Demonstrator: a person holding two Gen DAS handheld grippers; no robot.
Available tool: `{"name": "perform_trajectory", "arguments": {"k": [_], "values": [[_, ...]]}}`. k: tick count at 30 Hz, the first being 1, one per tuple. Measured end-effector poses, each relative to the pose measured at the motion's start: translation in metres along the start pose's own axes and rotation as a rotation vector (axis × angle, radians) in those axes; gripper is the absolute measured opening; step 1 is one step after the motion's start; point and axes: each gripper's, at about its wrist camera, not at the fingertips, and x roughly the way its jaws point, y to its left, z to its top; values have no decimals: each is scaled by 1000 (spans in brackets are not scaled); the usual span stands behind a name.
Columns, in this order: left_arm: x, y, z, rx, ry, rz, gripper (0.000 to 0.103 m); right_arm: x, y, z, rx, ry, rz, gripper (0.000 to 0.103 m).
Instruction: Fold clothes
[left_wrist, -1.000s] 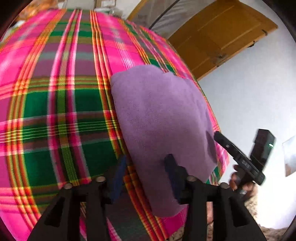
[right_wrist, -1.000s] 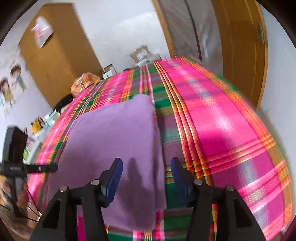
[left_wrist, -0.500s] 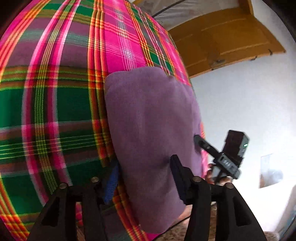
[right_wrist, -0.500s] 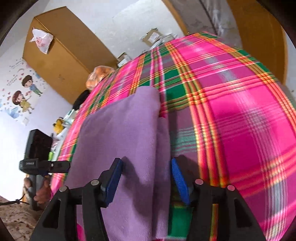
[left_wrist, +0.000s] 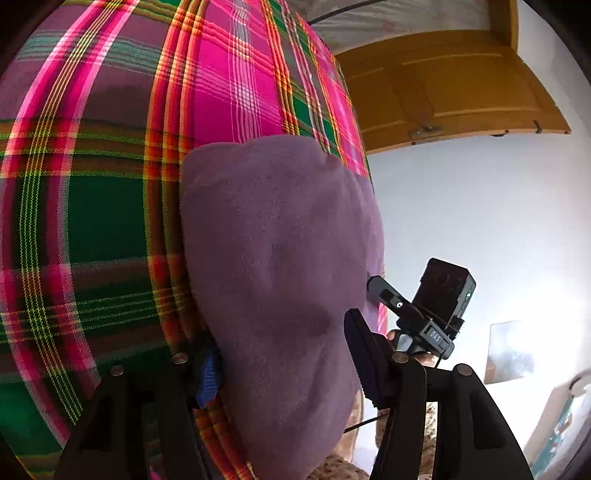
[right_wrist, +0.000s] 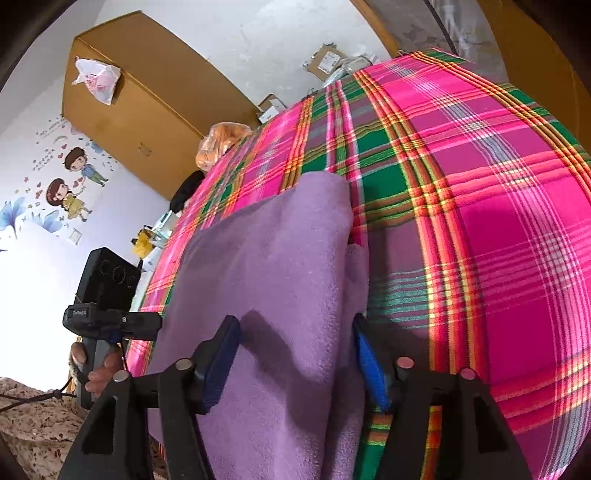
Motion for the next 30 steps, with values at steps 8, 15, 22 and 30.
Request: {"name": "perform_trajectory", "arguments": {"k": [8,15,22,30], "values": [[-13,4,-11,11,-27,36,47,-5,2,-8,-13,-29,-81,43],[-15,1,-18,43,-59,69,39,-6,2,-10,2,-61,-109,38],[-19,4,-21,39,-85,61,37,-4,10,-12,-17,-77,-178,36],[-19,10,-29,26,-133,34,37,-2,13,-13,20,-82,-197,29]]}}
